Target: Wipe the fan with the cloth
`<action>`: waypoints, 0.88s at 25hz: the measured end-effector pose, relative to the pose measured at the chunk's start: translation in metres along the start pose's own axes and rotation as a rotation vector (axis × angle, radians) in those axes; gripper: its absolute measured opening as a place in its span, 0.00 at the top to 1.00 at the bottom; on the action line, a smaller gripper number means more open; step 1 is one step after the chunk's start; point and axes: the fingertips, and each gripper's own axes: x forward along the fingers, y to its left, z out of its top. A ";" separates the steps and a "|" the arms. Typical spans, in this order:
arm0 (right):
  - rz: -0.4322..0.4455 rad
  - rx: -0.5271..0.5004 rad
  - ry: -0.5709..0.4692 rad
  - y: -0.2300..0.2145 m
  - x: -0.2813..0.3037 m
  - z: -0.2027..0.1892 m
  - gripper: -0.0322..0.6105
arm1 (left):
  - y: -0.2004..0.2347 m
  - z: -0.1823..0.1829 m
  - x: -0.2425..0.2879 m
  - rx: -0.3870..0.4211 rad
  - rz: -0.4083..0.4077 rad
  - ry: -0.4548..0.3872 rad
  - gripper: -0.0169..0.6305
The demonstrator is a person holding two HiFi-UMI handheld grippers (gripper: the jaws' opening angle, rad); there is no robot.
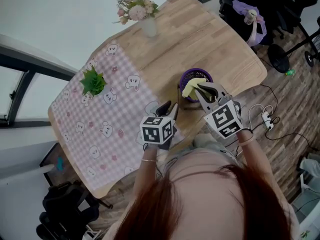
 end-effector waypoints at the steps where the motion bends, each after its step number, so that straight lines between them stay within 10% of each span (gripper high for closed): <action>1: 0.006 -0.003 0.007 0.002 0.003 -0.002 0.91 | 0.001 -0.003 0.003 -0.009 -0.005 0.012 0.84; 22: 0.214 -0.003 0.160 0.037 0.071 -0.034 0.91 | 0.013 -0.018 0.053 -0.108 -0.049 0.129 0.79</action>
